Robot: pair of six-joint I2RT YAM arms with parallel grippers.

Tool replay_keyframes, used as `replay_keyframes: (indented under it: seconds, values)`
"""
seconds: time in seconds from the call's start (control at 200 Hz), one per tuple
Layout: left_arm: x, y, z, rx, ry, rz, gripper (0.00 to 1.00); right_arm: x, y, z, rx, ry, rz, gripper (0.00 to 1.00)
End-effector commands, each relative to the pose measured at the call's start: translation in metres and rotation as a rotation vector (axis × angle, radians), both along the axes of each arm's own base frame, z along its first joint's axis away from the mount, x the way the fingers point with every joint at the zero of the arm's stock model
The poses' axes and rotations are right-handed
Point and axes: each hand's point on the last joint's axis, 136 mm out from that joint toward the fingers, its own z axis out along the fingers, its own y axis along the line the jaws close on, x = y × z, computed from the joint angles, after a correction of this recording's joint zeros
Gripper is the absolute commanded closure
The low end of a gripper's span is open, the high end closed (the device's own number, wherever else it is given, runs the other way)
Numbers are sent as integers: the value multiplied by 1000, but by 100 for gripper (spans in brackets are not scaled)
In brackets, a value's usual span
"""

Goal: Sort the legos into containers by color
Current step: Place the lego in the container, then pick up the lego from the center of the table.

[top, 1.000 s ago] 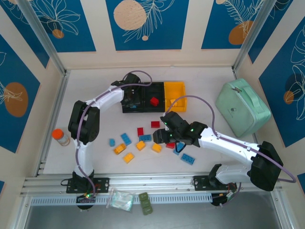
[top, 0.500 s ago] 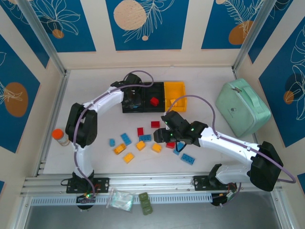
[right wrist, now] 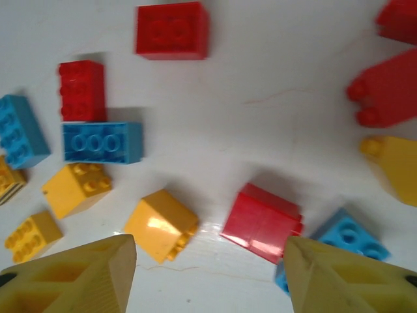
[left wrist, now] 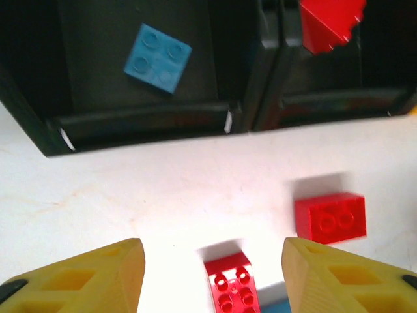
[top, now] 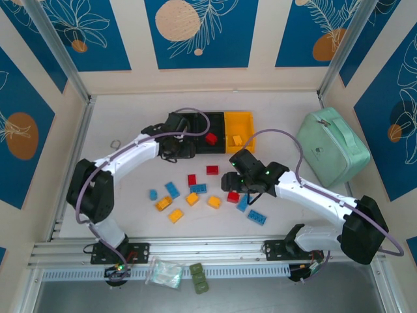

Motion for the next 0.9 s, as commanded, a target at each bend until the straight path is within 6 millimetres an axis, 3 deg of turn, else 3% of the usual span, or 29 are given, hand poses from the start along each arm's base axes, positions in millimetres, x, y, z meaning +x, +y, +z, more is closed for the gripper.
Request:
replay_keyframes:
  seconds: [0.0,0.2,0.395,0.895]
  values:
    - [-26,-17,7,-83,2,-95,43,-1,-30,1,-70,40,-109,37]
    - [-64,-22,-1,-162,23,-133,42,2,-58,-13,-101,88,-190,37]
    - [-91,-23,-21,-175,67,-136,42,12,-70,-30,-110,129,-215,36]
    - [-111,-38,-34,-186,106,-160,41,34,-63,-78,-163,216,-184,42]
